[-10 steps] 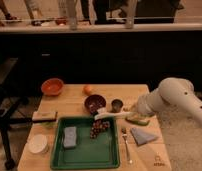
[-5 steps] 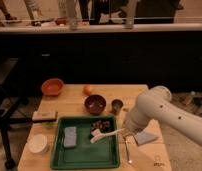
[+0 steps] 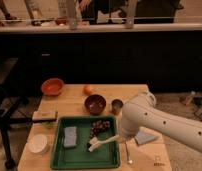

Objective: Wipe tray with brush

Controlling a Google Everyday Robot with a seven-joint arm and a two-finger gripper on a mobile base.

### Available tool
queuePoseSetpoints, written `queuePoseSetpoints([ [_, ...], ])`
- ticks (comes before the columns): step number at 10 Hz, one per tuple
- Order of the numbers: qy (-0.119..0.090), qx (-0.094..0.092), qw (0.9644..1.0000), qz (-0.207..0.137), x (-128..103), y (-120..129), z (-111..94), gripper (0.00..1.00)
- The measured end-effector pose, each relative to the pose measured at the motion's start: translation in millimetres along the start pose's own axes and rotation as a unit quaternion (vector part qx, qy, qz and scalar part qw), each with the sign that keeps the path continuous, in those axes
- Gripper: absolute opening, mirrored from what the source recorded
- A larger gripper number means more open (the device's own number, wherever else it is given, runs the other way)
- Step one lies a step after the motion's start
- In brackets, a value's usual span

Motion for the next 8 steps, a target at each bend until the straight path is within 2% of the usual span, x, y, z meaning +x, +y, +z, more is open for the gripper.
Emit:
queuePoseSetpoints([
  [4, -0.004, -0.009, 0.9997, 0.021, 14.2, 11.1, 9.8, 0.0],
  [8, 0.008, -0.006, 0.9989, 0.045, 35.5, 19.3, 11.6, 0.0],
])
